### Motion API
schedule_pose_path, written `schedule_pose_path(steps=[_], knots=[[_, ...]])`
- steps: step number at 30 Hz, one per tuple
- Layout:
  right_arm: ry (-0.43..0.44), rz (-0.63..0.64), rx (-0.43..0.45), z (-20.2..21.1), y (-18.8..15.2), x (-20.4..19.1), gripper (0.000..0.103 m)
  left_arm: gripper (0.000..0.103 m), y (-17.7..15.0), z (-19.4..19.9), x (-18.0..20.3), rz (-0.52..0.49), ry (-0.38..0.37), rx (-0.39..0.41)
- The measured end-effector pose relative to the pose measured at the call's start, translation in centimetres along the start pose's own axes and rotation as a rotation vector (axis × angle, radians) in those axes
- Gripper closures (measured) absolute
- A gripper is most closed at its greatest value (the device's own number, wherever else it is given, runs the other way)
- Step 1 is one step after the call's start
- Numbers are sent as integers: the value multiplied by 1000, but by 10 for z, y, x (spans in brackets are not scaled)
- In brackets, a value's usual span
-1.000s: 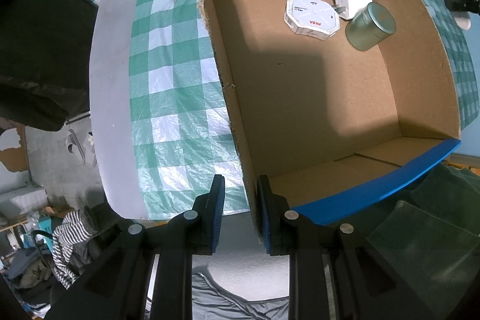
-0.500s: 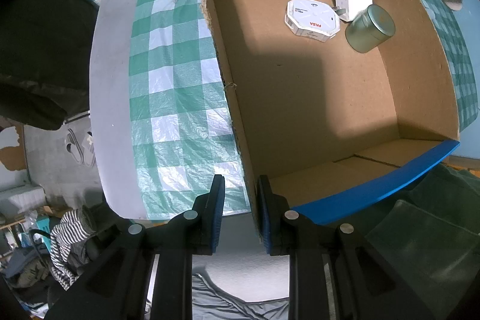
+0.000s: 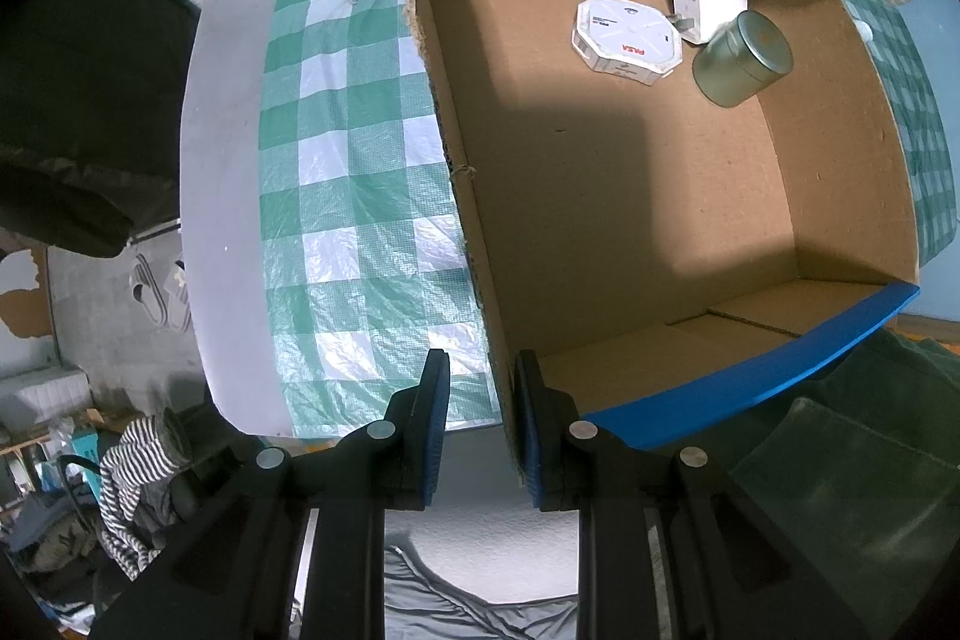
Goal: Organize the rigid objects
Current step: 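Carry the white oval case into the box with the right gripper and release, then move the right gripper out of the box toward the pink-gold lighter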
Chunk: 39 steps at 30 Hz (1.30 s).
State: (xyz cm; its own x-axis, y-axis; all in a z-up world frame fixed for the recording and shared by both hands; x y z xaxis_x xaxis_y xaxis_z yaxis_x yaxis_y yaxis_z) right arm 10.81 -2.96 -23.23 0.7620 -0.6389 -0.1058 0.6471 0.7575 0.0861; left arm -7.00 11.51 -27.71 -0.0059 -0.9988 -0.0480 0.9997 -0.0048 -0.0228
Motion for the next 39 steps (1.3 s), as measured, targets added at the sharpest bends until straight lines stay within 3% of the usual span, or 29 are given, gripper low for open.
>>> schedule_pose_path(steps=[19, 31, 39], knots=[[0, 58, -73, -39, 12, -17, 78, 81, -1, -1, -2, 5, 0, 0], [-24, 57, 6, 3, 13, -21, 62, 81, -2, 0, -1, 5, 8, 1], [-28, 3, 54, 28, 2, -9, 59, 81, -1, 0, -1, 4, 9, 1]])
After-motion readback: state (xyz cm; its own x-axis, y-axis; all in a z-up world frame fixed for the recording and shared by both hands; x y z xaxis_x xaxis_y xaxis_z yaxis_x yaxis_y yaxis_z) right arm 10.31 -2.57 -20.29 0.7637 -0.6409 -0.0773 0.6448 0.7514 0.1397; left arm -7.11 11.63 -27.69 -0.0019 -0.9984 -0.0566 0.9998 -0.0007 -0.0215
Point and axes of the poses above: each gripper's, at about its wrist camera, not at the fingertips, and z roughly against the way its jaws point, x to its right, y to its top, the point moved 6 cm from there along -z, roughly the way its jaws point, and after that the axes turned 8 degrees about z, right-handed, at the moved point
